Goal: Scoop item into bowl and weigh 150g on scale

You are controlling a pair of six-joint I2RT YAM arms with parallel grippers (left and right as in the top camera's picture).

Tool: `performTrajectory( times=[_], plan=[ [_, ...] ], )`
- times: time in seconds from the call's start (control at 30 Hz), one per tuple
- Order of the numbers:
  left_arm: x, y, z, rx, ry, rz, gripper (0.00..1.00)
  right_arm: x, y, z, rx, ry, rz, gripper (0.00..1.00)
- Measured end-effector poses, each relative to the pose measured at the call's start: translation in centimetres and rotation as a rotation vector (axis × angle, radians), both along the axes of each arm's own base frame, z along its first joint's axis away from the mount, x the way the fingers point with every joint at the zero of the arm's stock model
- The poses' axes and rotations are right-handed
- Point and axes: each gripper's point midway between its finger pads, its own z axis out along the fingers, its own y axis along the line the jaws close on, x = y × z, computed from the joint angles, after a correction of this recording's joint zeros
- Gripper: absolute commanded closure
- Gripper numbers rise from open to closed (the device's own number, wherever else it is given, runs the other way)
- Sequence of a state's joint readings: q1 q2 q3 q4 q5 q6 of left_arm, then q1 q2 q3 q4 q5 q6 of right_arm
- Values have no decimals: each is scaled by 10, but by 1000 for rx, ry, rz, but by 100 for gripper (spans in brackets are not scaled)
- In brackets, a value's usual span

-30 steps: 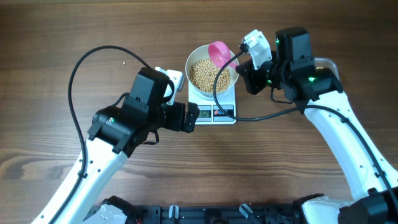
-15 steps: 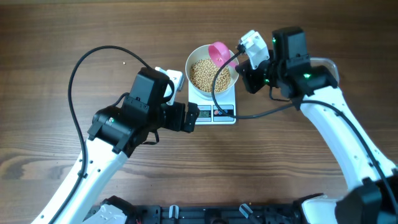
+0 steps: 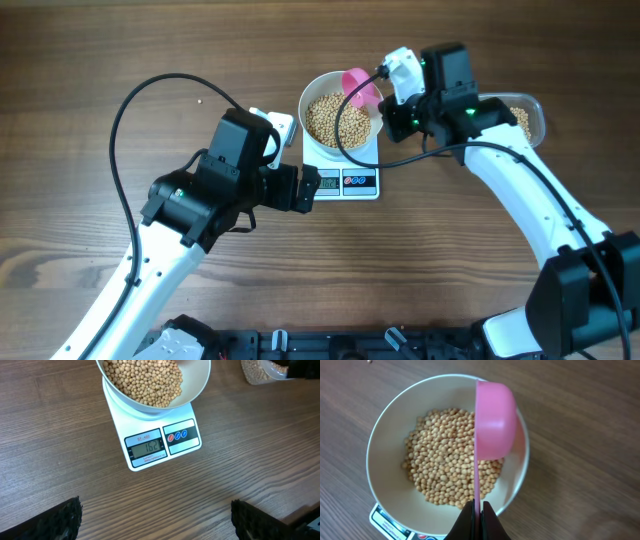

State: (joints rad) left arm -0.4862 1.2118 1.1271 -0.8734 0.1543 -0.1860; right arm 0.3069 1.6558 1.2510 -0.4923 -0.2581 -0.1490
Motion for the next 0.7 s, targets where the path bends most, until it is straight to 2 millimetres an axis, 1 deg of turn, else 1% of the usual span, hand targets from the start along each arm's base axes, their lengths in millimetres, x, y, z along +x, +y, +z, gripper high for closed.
performTrajectory(
  times=[0.13, 0.27, 0.37, 0.53, 0.7],
  plan=[
    [0, 0, 0, 0, 0, 0, 0, -4, 12, -14, -59, 13, 0, 96],
    [0, 0, 0, 0, 0, 0, 0, -7, 20, -18, -97, 5, 4, 96],
    [0, 0, 0, 0, 0, 0, 0, -9, 23, -18, -83, 14, -3, 96],
    [0, 0, 0, 0, 0, 0, 0, -18, 35, -18, 5, 78, 3, 96],
    [0, 0, 0, 0, 0, 0, 0, -28, 35, -23, 8, 126, 10, 96]
  ],
)
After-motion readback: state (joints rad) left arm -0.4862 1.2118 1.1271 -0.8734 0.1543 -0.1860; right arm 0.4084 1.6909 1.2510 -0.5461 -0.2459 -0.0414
